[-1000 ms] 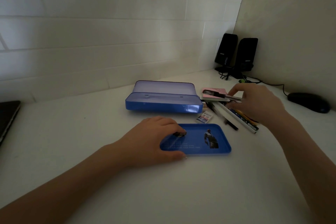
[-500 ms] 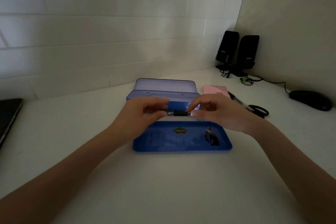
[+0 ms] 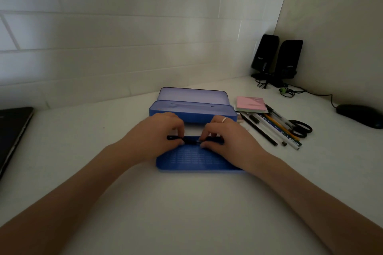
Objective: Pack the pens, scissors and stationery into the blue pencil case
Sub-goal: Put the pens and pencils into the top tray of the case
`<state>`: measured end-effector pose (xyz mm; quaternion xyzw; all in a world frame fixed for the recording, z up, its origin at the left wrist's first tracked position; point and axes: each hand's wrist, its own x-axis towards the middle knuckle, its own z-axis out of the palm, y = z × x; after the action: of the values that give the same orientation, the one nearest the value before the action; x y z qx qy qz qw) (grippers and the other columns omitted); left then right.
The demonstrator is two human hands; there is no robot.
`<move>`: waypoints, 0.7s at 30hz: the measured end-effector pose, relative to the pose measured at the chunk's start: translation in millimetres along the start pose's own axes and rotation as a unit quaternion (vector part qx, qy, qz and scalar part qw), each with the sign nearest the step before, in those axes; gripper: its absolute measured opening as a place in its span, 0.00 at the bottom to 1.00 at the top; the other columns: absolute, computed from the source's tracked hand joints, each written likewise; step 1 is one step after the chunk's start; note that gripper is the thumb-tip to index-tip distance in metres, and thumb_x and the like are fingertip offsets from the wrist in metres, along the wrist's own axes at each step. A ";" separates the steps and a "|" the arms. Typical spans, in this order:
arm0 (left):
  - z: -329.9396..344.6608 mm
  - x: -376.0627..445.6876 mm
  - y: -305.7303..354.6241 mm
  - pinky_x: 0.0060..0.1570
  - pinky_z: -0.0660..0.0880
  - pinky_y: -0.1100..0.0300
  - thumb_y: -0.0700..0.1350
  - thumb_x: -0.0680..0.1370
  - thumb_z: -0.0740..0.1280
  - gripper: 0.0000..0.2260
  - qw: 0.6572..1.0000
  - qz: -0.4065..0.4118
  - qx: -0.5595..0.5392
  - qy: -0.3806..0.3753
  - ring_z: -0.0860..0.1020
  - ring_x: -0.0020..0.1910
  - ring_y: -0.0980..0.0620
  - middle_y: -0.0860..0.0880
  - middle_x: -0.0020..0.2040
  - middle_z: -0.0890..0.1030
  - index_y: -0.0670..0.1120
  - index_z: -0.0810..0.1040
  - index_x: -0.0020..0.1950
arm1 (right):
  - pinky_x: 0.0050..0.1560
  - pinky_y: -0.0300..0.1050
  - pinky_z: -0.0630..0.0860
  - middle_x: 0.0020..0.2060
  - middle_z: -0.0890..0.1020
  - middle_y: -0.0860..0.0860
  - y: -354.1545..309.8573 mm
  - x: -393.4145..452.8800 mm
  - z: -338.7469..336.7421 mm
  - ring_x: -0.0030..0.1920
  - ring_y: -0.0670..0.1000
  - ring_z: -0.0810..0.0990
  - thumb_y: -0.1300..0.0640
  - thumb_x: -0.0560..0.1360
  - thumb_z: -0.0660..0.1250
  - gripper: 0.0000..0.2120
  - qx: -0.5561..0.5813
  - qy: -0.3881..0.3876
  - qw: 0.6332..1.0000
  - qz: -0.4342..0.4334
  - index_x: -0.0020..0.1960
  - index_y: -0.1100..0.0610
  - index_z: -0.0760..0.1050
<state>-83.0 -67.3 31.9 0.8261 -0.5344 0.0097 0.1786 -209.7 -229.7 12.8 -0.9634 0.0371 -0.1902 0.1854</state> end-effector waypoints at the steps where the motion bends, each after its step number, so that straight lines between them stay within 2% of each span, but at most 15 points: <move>1: 0.5 -0.5 0.0 0.50 0.75 0.52 0.49 0.72 0.70 0.05 1.000 -0.008 -0.005 0.001 0.76 0.46 0.54 0.55 0.45 0.79 0.51 0.77 0.44 | 0.44 0.45 0.74 0.44 0.76 0.47 0.8 0.0 -2.0 0.44 0.46 0.74 0.50 0.71 0.69 0.05 -0.008 0.009 1.000 -0.001 0.45 0.50 0.79; 4: 1.5 -2.0 1.6 0.50 0.77 0.53 0.48 0.74 0.68 0.05 1.000 -0.021 -0.010 0.012 0.77 0.45 0.55 0.56 0.45 0.81 0.51 0.75 0.48 | 0.43 0.41 0.72 0.41 0.78 0.45 12.0 0.6 -13.5 0.41 0.45 0.75 0.49 0.72 0.68 0.05 -0.029 0.073 0.996 0.032 0.44 0.49 0.79; 7: 1.7 -1.3 4.0 0.52 0.76 0.57 0.46 0.75 0.67 0.08 0.999 -0.025 -0.017 0.011 0.76 0.45 0.58 0.58 0.45 0.80 0.51 0.77 0.53 | 0.36 0.36 0.68 0.39 0.77 0.44 33.3 0.4 -30.2 0.37 0.41 0.73 0.52 0.74 0.67 0.03 -0.045 0.148 0.977 0.145 0.43 0.50 0.74; 9: 2.2 0.0 4.0 0.53 0.76 0.59 0.45 0.75 0.67 0.07 0.999 -0.021 -0.025 0.006 0.77 0.46 0.57 0.56 0.47 0.82 0.51 0.80 0.52 | 0.39 0.40 0.69 0.42 0.79 0.48 50.9 -1.3 -38.6 0.39 0.46 0.75 0.53 0.74 0.67 0.03 -0.095 0.162 0.959 0.211 0.44 0.52 0.75; 11: 2.5 0.1 4.6 0.52 0.76 0.61 0.43 0.74 0.67 0.08 0.999 -0.025 -0.048 0.007 0.78 0.47 0.57 0.54 0.48 0.83 0.51 0.82 0.51 | 0.44 0.45 0.73 0.46 0.81 0.51 65.8 -3.1 -44.6 0.44 0.50 0.77 0.54 0.74 0.67 0.04 -0.104 0.166 0.945 0.263 0.45 0.53 0.77; 14: 3.7 0.0 5.6 0.49 0.74 0.69 0.40 0.74 0.68 0.09 0.995 -0.027 -0.090 0.015 0.79 0.44 0.59 0.54 0.47 0.84 0.50 0.83 0.50 | 0.45 0.47 0.75 0.47 0.82 0.55 77.8 -4.0 -47.5 0.45 0.54 0.79 0.55 0.73 0.68 0.06 -0.110 0.135 0.931 0.321 0.47 0.56 0.80; 17: 4.8 0.2 6.0 0.44 0.71 0.78 0.39 0.73 0.69 0.09 0.994 -0.022 -0.103 0.018 0.77 0.40 0.63 0.54 0.46 0.84 0.50 0.83 0.50 | 0.41 0.46 0.76 0.41 0.83 0.57 76.7 -2.5 -44.4 0.40 0.54 0.80 0.56 0.73 0.68 0.09 -0.116 0.086 0.925 0.352 0.49 0.59 0.82; 21: 5.1 -0.4 6.6 0.45 0.70 0.80 0.38 0.73 0.69 0.10 0.991 -0.025 -0.131 0.017 0.78 0.42 0.63 0.54 0.45 0.84 0.49 0.84 0.50 | 0.38 0.49 0.80 0.34 0.82 0.56 71.3 -0.7 -39.6 0.33 0.55 0.80 0.56 0.72 0.68 0.08 -0.143 0.078 0.924 0.347 0.40 0.60 0.82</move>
<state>-90.0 -70.9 28.9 0.8080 -0.5075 -0.0510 0.2948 -225.5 -309.4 20.0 -0.8886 0.4104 -0.1809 0.0961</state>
